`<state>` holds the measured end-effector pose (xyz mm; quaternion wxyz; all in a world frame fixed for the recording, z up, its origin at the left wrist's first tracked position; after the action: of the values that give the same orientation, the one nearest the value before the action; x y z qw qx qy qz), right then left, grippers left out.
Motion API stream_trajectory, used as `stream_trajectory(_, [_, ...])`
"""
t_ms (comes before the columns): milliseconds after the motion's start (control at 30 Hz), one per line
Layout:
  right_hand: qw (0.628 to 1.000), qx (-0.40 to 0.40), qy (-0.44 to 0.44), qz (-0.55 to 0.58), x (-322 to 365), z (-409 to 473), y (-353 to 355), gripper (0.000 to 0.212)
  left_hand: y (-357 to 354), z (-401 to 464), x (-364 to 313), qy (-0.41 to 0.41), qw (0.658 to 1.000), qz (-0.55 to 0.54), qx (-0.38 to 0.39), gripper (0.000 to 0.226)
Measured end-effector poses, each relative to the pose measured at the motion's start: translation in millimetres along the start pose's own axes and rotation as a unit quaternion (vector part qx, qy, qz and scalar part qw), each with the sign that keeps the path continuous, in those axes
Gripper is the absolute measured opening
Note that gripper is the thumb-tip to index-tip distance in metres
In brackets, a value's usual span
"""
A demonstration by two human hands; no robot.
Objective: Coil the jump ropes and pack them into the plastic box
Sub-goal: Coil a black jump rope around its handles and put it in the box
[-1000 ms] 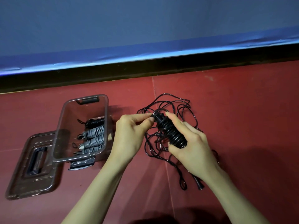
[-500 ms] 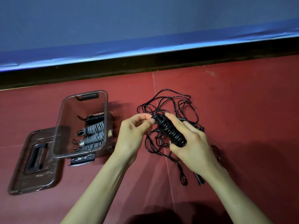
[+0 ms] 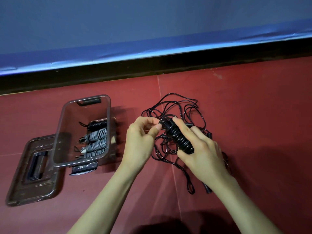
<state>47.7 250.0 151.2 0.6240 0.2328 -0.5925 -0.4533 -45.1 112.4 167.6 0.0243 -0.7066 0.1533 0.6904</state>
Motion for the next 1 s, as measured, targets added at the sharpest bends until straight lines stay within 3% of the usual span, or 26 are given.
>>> stream_trajectory(167, [0.998,-0.022,0.003,-0.053,5.4,-1.5,-2.6,0.09,-3.4,3.5,3.6,-0.014,0.998,0.068,-0.005,0.027])
stream_trajectory(533, [0.997,0.036,-0.008,0.07,-9.1,0.1,-11.9,0.095,-11.7,-1.0,13.0,0.134,0.981,-0.111,0.082,0.024])
stream_trajectory(800, [0.962,0.072,-0.063,0.257,-19.2,-1.4,-21.0,0.086,-16.0,-7.2,12.9,0.126,0.989,-0.07,0.031,0.019])
stream_trajectory(1000, [0.982,0.045,-0.064,0.174,-18.3,-2.5,-27.6,0.091,-18.2,-14.1,14.3,0.152,0.985,-0.076,0.0,0.023])
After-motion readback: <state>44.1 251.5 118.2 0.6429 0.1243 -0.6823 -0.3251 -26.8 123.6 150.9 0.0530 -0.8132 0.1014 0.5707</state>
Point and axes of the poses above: each hand's wrist, its own z-axis towards the middle knuckle, its own y-axis out of the back of the hand, x = y × z, the point moved 3 cm from there along z, towards the middle knuckle, and after that the axes turned 6 degrees about -z, right-handed, at the moved point
